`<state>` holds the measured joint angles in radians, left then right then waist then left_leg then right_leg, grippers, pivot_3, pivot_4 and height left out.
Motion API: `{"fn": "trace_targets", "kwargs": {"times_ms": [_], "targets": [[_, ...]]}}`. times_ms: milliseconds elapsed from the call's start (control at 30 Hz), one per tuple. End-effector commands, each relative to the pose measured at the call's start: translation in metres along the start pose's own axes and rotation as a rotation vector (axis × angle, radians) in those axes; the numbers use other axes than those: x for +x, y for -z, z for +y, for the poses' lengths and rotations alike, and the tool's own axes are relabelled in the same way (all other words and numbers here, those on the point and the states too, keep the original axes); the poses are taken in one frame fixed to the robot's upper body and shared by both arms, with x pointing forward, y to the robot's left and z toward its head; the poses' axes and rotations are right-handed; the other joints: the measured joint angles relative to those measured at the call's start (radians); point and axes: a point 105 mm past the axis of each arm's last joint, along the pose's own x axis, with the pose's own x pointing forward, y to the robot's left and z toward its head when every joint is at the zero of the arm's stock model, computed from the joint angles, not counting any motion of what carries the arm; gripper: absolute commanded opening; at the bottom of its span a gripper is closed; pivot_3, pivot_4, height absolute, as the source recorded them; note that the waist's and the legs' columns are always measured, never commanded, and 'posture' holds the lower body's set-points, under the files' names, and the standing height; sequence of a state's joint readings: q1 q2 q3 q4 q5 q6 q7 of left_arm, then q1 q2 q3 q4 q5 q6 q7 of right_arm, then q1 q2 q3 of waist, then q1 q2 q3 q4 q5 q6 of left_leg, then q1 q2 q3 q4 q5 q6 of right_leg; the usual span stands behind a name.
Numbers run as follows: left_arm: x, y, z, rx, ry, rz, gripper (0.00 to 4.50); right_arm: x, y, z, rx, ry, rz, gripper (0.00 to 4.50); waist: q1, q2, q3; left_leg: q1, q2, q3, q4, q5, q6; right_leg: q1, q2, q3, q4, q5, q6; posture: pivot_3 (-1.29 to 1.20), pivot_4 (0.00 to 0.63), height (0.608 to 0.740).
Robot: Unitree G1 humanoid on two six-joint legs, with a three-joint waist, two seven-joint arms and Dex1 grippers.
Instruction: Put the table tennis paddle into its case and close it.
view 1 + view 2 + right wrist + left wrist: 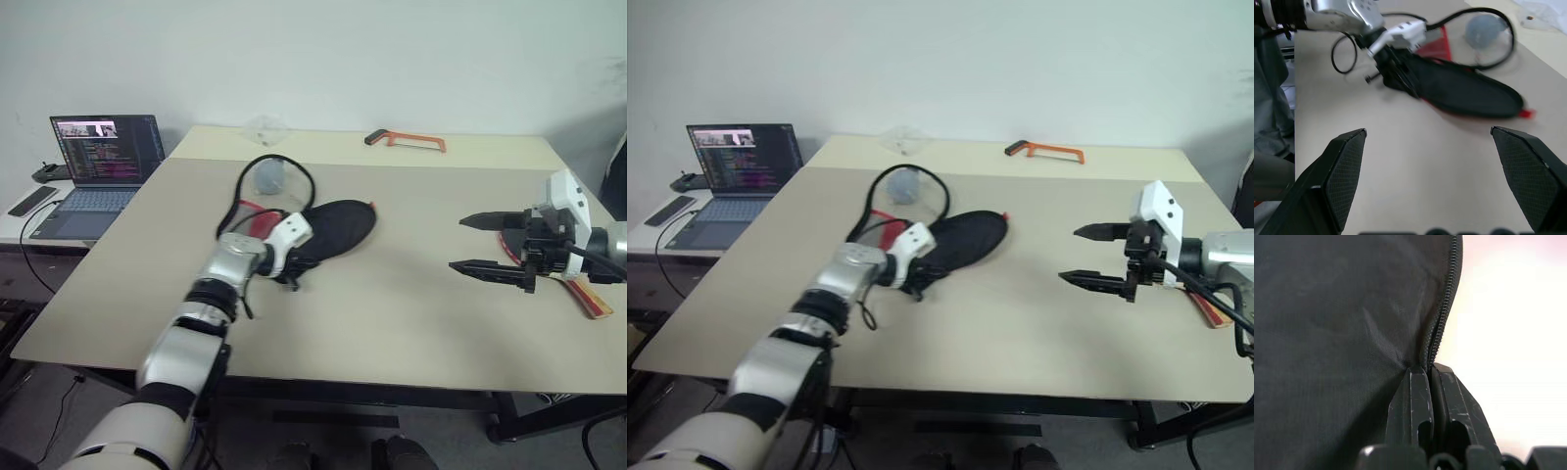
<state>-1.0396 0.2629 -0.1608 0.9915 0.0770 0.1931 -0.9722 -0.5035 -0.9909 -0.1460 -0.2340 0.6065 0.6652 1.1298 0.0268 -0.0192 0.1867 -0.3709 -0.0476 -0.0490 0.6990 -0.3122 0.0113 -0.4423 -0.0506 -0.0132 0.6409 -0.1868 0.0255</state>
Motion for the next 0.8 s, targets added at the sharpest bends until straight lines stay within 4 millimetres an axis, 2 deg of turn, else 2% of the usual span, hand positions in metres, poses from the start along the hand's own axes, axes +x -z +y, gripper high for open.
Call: {"fn": "trace_targets", "kwargs": {"times_ms": [33, 200, 467, 733, 800], "targets": [[0.011, -0.042, -0.002, 0.004, -0.042, -0.099, 0.01, 0.000, -0.009, -0.002, -0.045, 0.008, -0.020, 4.50, -0.002, -0.001, 0.000, 0.000, 0.000, 0.000, 0.000, 0.000, 0.001, 0.000, 0.000, 0.000, -0.001, 0.000, 0.000, 0.00, 0.150, 0.740], [0.047, -0.076, -0.025, -0.087, -0.078, -0.166, 0.01, 0.006, -0.008, -0.001, -0.048, -0.009, -0.023, 4.50, -0.003, -0.001, 0.001, 0.000, 0.000, 0.000, -0.001, -0.001, 0.002, 0.000, 0.000, -0.001, -0.002, 0.000, 0.000, 0.00, 0.150, 0.740], [0.085, -0.106, -0.064, -0.155, -0.094, -0.214, 0.01, 0.010, -0.008, 0.000, -0.058, -0.028, -0.022, 4.50, -0.005, -0.002, 0.001, 0.002, 0.000, 0.002, -0.001, -0.001, 0.002, 0.001, 0.001, -0.001, -0.001, -0.001, 0.002, 0.00, 0.150, 0.740], [0.094, -0.130, -0.075, -0.216, -0.156, -0.277, 0.01, 0.013, -0.009, 0.001, -0.062, -0.039, -0.022, 4.50, -0.007, -0.003, 0.002, 0.004, 0.001, 0.003, -0.001, -0.001, 0.001, 0.001, 0.001, -0.001, 0.000, -0.003, 0.005, 0.00, 0.150, 0.740], [0.093, -0.134, -0.072, -0.212, -0.179, -0.291, 0.54, 0.014, -0.009, 0.002, -0.062, -0.040, -0.023, 4.50, -0.007, -0.003, 0.002, 0.004, 0.001, 0.003, -0.001, -0.001, 0.001, 0.001, 0.001, 0.000, 0.000, -0.003, 0.005, 0.00, 0.150, 0.740]]}}
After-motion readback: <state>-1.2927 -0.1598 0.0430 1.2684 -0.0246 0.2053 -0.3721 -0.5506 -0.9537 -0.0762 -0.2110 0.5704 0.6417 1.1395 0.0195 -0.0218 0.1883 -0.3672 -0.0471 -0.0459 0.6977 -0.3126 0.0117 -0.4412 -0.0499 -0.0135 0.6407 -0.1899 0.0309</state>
